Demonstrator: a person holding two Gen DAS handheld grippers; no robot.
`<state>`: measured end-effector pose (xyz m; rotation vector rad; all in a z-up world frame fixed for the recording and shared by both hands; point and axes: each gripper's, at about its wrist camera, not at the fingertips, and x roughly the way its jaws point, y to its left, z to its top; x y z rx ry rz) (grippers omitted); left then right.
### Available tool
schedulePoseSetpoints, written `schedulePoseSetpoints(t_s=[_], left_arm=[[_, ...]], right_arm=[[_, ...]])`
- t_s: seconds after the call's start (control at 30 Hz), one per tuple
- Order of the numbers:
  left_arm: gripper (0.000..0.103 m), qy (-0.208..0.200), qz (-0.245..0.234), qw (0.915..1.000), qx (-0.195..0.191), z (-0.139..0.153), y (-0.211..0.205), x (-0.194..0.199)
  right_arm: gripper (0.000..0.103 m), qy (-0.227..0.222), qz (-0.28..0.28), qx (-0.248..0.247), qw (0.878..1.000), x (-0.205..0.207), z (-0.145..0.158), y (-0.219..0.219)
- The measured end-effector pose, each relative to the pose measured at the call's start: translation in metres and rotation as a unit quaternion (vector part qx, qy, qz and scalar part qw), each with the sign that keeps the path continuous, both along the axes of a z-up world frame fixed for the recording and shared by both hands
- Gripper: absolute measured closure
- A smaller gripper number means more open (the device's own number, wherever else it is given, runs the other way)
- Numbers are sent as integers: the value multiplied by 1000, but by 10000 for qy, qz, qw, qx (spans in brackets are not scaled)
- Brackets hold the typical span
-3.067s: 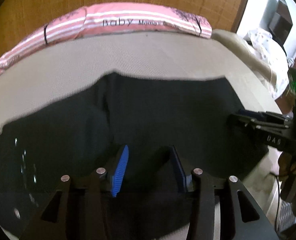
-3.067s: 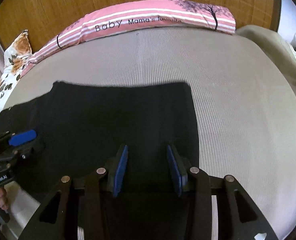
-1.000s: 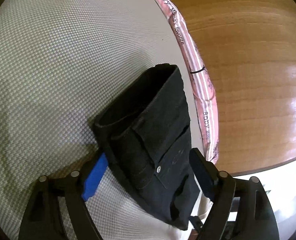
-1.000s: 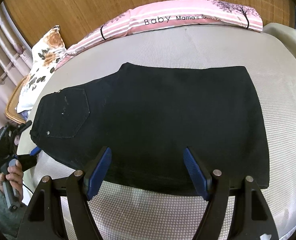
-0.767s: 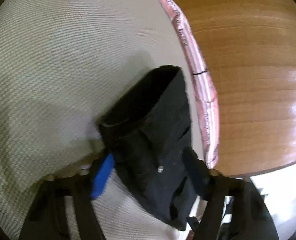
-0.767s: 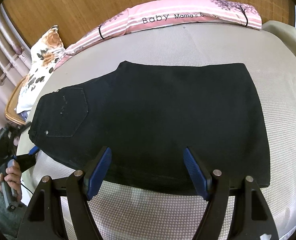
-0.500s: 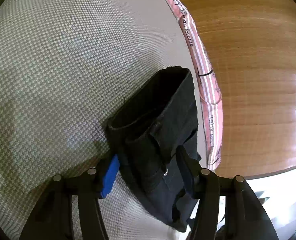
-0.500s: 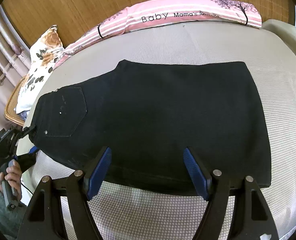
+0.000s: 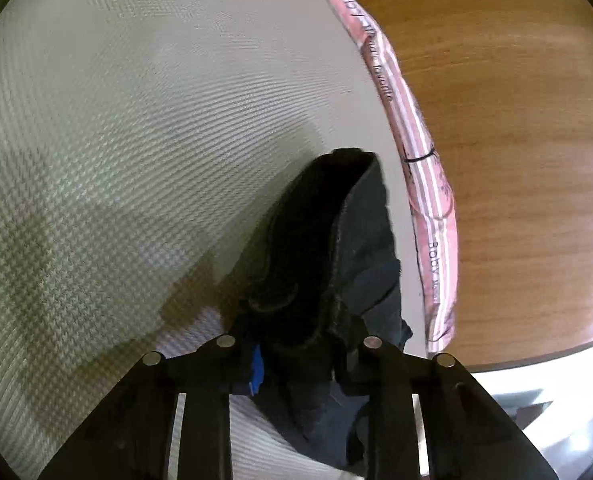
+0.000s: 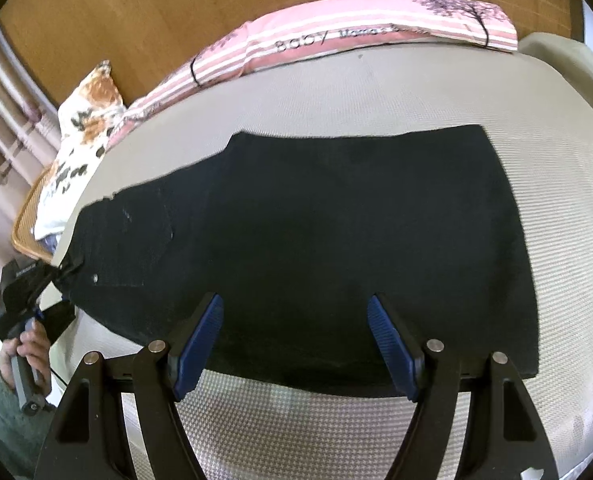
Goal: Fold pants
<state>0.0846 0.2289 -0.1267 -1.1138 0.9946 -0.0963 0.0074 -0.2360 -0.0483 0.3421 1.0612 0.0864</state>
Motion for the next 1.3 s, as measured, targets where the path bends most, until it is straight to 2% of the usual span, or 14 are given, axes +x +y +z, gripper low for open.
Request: schedulePoseSetpoints(t_s=[0.13, 0.23, 0.4, 0.47, 0.57, 0.63, 0.7, 0.8, 0.87, 0.97, 1.1, 1.2, 1.3], left_arm=[[78, -500, -461, 9964, 500, 53, -29, 8], [79, -940, -881, 9895, 648, 96, -64, 18], [79, -1483, -1684, 9712, 798, 148, -143, 32], [79, -1632, -2153, 9593, 820, 159, -189, 34], [79, -1718, -2823, 9388, 974, 162, -250, 34], [79, -1640, -3276, 9241, 1083, 152, -291, 32], [79, -1491, -3692, 9089, 1238, 132, -331, 29], [79, -1157, -4126, 8911, 1493, 98, -371, 18], [79, -1017, -4368, 8744, 1852, 74, -394, 10], [78, -1110, -4564, 8520, 2310, 58, -412, -6], [69, -1301, -4772, 8297, 2586, 75, -424, -7], [59, -1481, -5085, 8107, 2496, 91, -422, -17], [56, -1743, -5317, 7992, 2196, 104, -407, -30]], right_arm=[[31, -210, -262, 97, 9994, -1, 16, -20], [31, -373, -494, 217, 9978, -4, 28, -39], [31, -563, -883, 390, 9937, -11, 41, -75], [31, -603, -1025, 473, 9918, -16, 43, -91], [31, -619, -1203, 512, 9895, -22, 44, -114], [31, -607, -1323, 562, 9877, -27, 42, -129], [31, -584, -1450, 625, 9857, -32, 38, -143], [31, -504, -1537, 781, 9837, -36, 30, -156], [31, -412, -1549, 908, 9829, -36, 22, -163], [30, -323, -1425, 1103, 9831, -35, 14, -167], [30, -223, -1216, 1589, 9795, -24, 2, -168], [30, -201, -1060, 1921, 9754, -16, -4, -167], [30, -177, -702, 2249, 9717, -2, -10, -165]])
